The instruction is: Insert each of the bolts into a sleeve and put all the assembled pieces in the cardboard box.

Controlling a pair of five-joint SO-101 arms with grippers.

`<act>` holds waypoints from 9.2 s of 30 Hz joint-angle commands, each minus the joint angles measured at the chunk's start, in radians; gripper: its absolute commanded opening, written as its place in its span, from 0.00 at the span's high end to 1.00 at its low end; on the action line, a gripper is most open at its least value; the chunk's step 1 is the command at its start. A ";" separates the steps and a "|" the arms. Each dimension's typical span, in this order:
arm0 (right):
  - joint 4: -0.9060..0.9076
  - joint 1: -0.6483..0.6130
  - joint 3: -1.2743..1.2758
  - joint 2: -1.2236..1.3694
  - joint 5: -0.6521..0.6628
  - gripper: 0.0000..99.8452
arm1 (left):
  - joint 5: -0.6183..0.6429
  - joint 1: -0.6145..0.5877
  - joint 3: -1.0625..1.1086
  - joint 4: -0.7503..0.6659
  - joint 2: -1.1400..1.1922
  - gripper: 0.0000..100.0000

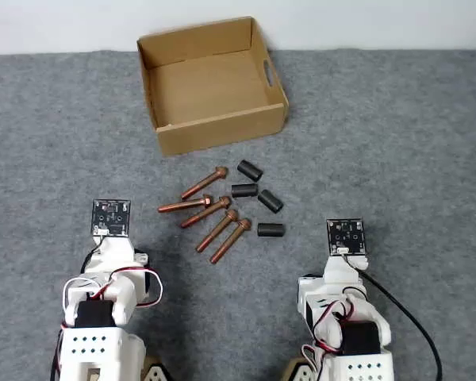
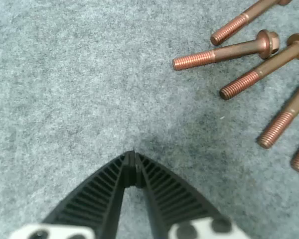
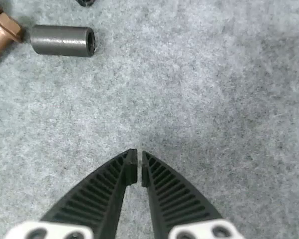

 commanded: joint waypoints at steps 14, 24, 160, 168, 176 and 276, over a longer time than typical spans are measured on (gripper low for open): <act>0.008 0.002 0.018 -0.004 0.008 0.99 | -0.003 -0.002 -0.004 -0.025 0.000 1.00; 0.008 0.002 0.018 -0.004 0.008 0.99 | -0.003 -0.002 -0.004 -0.025 0.000 1.00; 0.271 -0.216 -1.633 1.821 0.512 0.99 | -0.003 -0.002 -0.004 -0.025 0.000 1.00; 0.338 -0.191 -1.626 1.644 0.138 0.99 | -0.003 -0.002 -0.004 -0.025 0.000 1.00; 0.343 -0.056 -1.596 1.521 -0.094 0.99 | -0.003 -0.002 -0.004 -0.025 0.000 1.00; 0.355 0.234 -0.904 0.725 -0.100 0.99 | -0.847 0.301 -2.058 0.646 2.105 0.90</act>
